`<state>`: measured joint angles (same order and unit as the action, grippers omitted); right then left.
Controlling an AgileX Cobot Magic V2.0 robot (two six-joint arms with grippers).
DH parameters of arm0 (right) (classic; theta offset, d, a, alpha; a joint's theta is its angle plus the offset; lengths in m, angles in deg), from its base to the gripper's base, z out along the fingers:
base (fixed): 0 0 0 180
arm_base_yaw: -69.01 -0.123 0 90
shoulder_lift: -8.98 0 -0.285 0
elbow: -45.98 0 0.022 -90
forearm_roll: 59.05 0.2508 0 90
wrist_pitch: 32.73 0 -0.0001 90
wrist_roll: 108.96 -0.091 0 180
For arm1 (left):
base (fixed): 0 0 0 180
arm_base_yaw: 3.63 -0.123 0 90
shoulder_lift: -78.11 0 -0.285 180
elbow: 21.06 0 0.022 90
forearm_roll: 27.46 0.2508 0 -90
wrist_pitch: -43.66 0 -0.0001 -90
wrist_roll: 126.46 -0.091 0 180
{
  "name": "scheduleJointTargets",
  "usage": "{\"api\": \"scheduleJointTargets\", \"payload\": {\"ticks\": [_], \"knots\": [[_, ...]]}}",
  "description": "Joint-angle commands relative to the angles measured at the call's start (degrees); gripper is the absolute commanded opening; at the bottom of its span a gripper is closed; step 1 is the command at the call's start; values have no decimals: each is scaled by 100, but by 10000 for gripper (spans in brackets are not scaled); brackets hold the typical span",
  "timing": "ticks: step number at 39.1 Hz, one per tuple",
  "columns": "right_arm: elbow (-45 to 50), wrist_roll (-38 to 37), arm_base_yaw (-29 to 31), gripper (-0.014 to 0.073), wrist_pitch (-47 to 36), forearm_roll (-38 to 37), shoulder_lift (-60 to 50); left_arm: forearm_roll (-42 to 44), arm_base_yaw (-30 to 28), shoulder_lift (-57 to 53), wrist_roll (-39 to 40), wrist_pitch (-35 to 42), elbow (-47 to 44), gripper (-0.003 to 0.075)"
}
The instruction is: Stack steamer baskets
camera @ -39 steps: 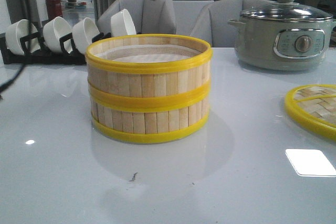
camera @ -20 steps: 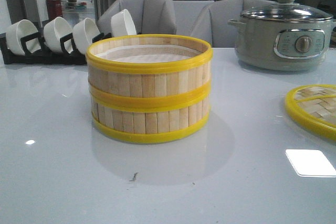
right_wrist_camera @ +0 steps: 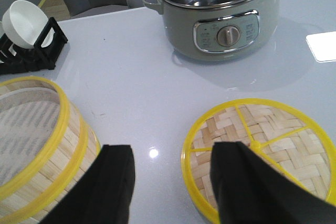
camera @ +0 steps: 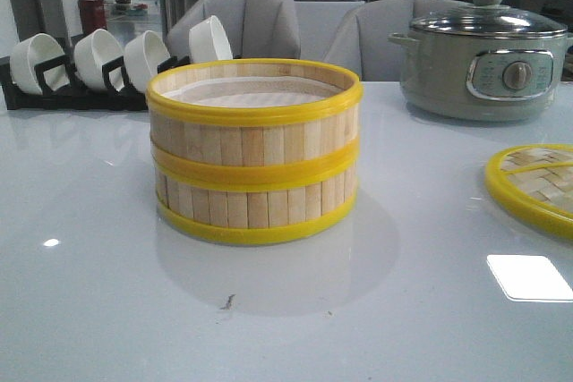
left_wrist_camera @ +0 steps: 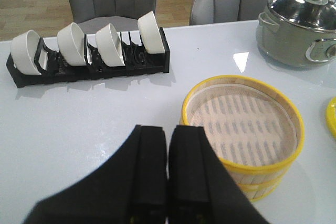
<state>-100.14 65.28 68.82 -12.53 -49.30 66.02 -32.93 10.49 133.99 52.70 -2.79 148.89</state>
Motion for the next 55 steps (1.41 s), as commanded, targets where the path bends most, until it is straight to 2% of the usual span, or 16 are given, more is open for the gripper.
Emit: {"api": "scheduleJointTargets", "payload": {"ticks": [1,8,25,34,43,47,51,53,55], "knots": [[-203,33,-49,447,-490,14,-29,-19,128,-338,84,617,-315,92],[-203,33,-49,447,-477,14,-29,12,390,-910,84,881,-1202,92],[-203,33,-49,446,-478,14,-29,12,390,-1524,282,2115,-2991,92],[-203,33,-49,446,-478,14,-29,12,390,-1524,282,2786,-3536,92],[-203,33,-49,443,-466,14,-29,12,390,-1524,282,2799,-3566,92],[-203,33,-49,367,-393,14,-29,12,390,-1524,282,2799,-3566,92],[-203,33,-49,187,-234,14,-29,12,390,-1524,282,2799,-3566,92],[-203,33,-49,52,-144,14,-29,12,390,-1524,282,2809,-3566,92],[-203,33,-49,68,-73,14,-29,12,390,-1524,282,2809,-3566,92]]}}
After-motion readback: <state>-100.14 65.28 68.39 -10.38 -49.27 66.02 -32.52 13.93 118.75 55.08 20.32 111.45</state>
